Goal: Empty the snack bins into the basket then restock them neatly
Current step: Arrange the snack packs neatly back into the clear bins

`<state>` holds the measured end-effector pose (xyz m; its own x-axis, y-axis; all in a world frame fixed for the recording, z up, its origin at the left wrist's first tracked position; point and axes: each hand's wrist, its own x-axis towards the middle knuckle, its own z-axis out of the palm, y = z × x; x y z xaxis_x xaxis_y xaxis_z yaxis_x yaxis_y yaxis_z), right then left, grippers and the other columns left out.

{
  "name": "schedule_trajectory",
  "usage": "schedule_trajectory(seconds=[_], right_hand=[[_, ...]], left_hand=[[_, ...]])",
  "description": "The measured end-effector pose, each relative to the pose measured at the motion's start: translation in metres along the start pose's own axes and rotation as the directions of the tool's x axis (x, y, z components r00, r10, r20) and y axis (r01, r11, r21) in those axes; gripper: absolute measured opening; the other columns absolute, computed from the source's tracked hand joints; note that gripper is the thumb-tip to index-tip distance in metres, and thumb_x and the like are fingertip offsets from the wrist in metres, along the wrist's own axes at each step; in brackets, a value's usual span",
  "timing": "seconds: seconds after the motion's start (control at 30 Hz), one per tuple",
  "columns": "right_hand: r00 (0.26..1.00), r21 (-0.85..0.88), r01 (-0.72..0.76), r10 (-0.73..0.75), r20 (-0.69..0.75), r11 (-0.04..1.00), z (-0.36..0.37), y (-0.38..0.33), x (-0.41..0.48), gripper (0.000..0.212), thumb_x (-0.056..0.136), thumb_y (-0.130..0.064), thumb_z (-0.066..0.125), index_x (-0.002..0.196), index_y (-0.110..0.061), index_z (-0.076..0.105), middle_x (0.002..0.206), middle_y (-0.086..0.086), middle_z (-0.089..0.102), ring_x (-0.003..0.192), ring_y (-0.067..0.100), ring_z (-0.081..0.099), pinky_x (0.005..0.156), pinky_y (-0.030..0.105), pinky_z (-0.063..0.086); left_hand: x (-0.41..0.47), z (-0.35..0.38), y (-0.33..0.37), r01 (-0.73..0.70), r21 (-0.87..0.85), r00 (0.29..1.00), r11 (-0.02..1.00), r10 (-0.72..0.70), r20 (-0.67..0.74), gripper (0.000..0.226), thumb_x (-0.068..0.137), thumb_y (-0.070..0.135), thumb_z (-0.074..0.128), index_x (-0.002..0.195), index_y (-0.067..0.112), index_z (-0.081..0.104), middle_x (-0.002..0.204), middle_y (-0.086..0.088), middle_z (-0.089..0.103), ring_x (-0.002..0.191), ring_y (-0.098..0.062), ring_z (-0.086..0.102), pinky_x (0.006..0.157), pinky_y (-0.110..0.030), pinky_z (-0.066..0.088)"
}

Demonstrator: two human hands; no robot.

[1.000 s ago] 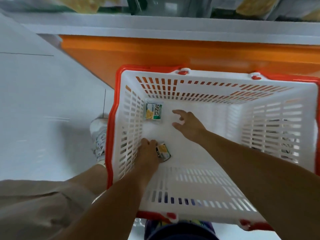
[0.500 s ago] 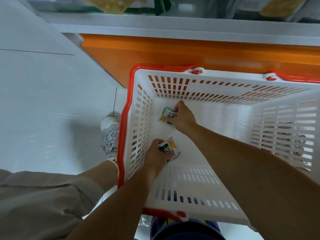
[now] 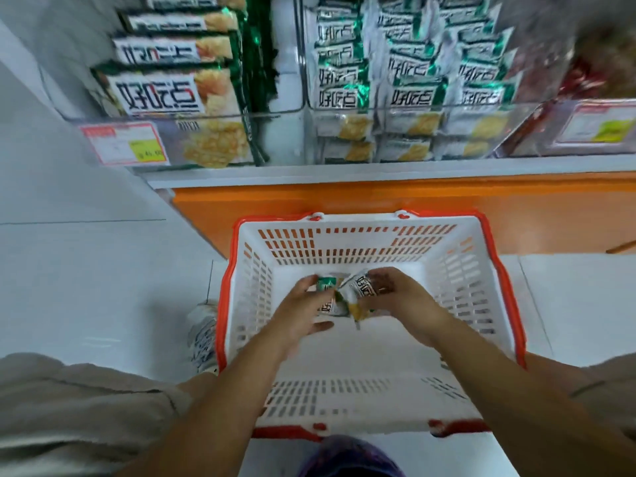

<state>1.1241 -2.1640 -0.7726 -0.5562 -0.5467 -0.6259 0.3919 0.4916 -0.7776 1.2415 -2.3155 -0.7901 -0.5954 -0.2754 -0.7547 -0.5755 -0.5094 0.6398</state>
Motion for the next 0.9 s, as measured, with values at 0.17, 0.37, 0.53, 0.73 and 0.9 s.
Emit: schedule_trajectory(seconds=[0.17,0.37,0.53,0.73,0.9], right_hand=[[0.981,-0.007,0.191,-0.191,-0.045,0.982,-0.007,-0.038,-0.042,0.034,0.081,-0.01,0.075,0.109,-0.025,0.064,0.095,-0.005,0.071,0.093,0.018,0.067,0.077,0.025,0.053],[0.901,-0.086,0.417,-0.424,-0.087,0.905,-0.017,-0.106,-0.079,0.04,0.084,-0.016,0.072,0.107,-0.048,0.064,0.09,-0.007,0.069,0.081,0.021,0.068,0.075,0.035,0.06],[0.847,-0.104,0.512,-0.521,-0.104,0.853,-0.042,-0.179,-0.095,0.039,0.079,-0.023,0.078,0.11,-0.04,0.061,0.116,-0.011,0.059,0.075,0.021,0.073,0.083,0.042,0.058],[0.683,-0.365,0.58,-0.679,-0.269,0.728,-0.084,-0.267,-0.085,0.033,0.08,-0.03,0.077,0.105,-0.032,0.057,0.109,-0.015,0.057,0.079,0.017,0.064,0.076,0.034,0.05],[0.6,-0.583,0.522,-0.754,-0.267,0.622,-0.099,-0.319,-0.026,0.04,0.084,-0.029,0.074,0.12,-0.027,0.057,0.108,0.002,0.058,0.077,0.02,0.058,0.055,0.02,0.043]], left_hand=[[-0.043,0.03,0.045,-0.188,0.028,0.977,0.982,0.184,0.107,0.055,0.08,0.017,0.079,0.128,0.027,0.052,0.123,-0.002,0.066,0.099,-0.024,0.072,0.085,-0.044,0.06],[-0.089,0.046,0.111,-0.387,-0.004,0.916,0.922,0.385,0.115,0.053,0.077,0.013,0.081,0.121,0.018,0.052,0.112,-0.007,0.07,0.095,-0.024,0.073,0.083,-0.039,0.06],[-0.122,0.051,0.178,-0.545,0.173,0.837,0.821,0.543,0.059,0.09,0.075,0.03,0.084,0.147,0.035,0.03,0.148,0.001,0.038,0.108,-0.019,0.067,0.096,-0.042,0.054],[-0.136,0.033,0.25,-0.726,0.251,0.656,0.641,0.754,-0.029,0.07,0.082,0.035,0.077,0.141,0.04,0.039,0.14,0.01,0.049,0.095,-0.016,0.072,0.082,-0.03,0.058],[-0.119,0.018,0.276,-0.774,0.354,0.541,0.525,0.839,-0.06,0.04,0.084,0.02,0.076,0.112,0.034,0.051,0.108,0.015,0.062,0.078,-0.008,0.072,0.067,-0.037,0.062]])
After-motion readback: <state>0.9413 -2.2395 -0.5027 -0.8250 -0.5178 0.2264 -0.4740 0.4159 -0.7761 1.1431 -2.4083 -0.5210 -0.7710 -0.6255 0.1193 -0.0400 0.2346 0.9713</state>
